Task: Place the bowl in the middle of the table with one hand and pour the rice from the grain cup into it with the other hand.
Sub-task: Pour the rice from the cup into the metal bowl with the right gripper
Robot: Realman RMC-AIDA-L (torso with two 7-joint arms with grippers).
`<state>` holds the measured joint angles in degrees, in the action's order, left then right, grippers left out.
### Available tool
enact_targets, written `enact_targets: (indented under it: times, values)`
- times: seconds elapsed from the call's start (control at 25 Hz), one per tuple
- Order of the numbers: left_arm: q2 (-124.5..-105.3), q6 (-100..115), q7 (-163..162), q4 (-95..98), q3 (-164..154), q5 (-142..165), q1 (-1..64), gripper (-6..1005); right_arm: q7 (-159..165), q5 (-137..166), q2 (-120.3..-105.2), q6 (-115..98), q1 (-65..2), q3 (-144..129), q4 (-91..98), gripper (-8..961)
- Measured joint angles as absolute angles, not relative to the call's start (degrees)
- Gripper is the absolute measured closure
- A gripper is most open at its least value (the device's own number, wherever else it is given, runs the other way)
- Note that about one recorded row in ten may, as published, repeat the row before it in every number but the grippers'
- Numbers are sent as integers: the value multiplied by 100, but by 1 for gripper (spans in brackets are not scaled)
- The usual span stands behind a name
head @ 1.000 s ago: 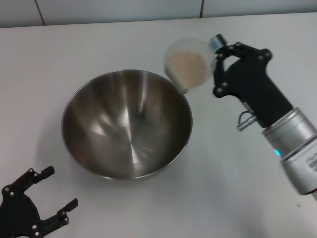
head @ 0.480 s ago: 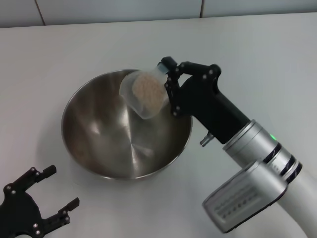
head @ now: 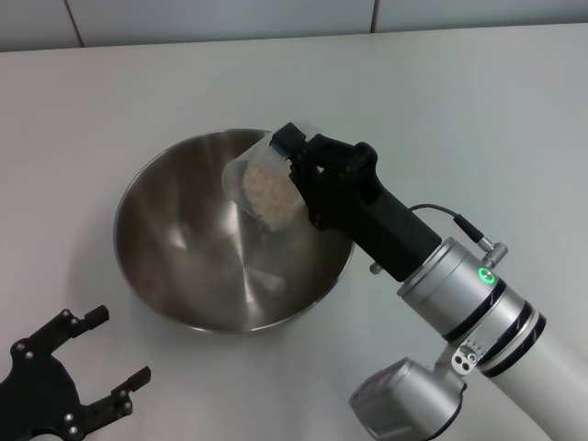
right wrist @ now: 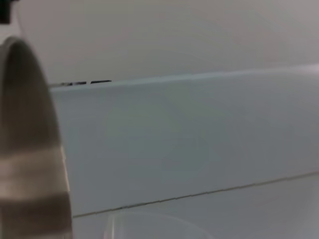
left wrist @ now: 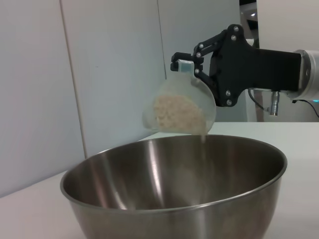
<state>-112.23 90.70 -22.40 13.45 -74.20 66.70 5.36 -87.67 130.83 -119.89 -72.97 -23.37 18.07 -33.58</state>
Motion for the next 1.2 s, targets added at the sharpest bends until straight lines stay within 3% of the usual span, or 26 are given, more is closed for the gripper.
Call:
enact_targets:
  times: [0.44, 1.2]
  values:
    - [-11232, 9070, -2250, 1372, -7435, 6671, 555, 167, -11867, 13085, -11988, -6948, -2379, 1648, -3476, 939]
    - [-11223, 9070, -2273, 1389, -7436, 6671, 562, 167, -14365, 13120, -11988, -6413, -2446, 1387, -3618, 939]
